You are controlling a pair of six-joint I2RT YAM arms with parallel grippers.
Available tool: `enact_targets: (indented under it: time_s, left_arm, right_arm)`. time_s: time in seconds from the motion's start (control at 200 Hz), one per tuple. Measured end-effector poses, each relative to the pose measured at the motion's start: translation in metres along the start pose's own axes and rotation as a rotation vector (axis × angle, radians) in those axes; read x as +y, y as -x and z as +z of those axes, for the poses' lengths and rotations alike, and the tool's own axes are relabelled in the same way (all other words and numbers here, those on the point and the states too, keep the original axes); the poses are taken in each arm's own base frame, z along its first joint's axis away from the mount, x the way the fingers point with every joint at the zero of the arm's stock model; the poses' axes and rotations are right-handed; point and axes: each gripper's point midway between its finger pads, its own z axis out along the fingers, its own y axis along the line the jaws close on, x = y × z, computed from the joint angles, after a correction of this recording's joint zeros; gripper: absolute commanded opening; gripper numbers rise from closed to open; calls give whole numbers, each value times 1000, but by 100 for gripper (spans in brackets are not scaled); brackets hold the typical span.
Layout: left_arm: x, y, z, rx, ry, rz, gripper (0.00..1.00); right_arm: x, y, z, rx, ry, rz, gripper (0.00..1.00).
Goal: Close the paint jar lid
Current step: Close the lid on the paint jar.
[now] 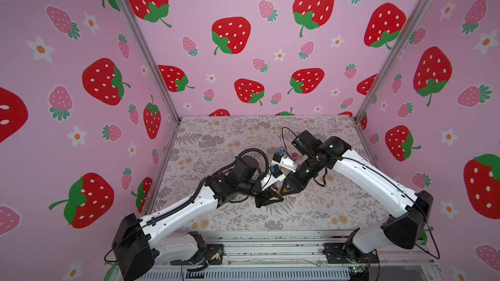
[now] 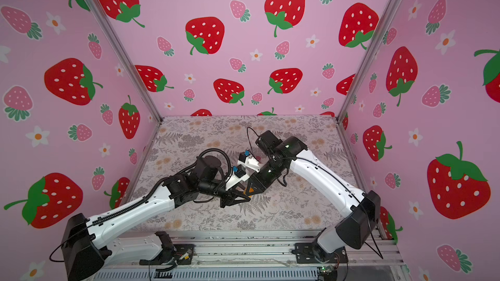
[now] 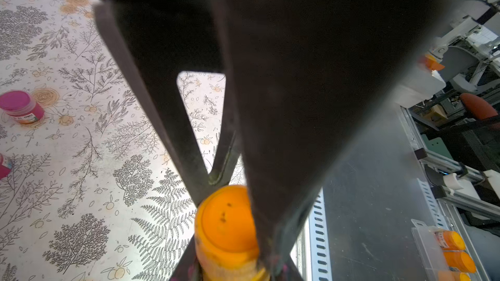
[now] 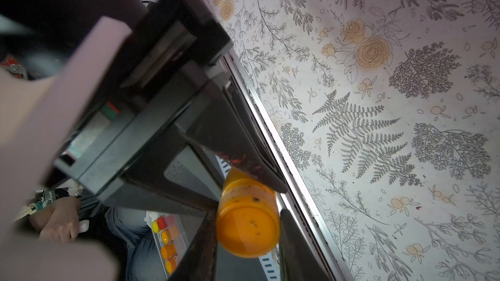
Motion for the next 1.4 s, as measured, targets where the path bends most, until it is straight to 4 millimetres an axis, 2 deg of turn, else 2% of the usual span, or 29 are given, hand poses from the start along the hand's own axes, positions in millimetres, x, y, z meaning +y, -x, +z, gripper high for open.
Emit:
enact_targets:
  time_s: [0.41, 0.77, 1.121, 1.401]
  left_arm:
    - [-10, -5, -5, 24, -43, -53, 0]
    - [-13, -15, -9, 60, -35, -94, 0]
    - [15, -18, -18, 68, 178, -45, 0]
    - [52, -12, -29, 49, 405, 11, 0]
  right_arm:
    - [11, -2, 6, 31, 83, -42, 29]
    - [15, -3, 17, 38, 134, -85, 26]
    - [5, 18, 23, -94, 30, -68, 27]
    - [-13, 44, 18, -279, -110, 79, 27]
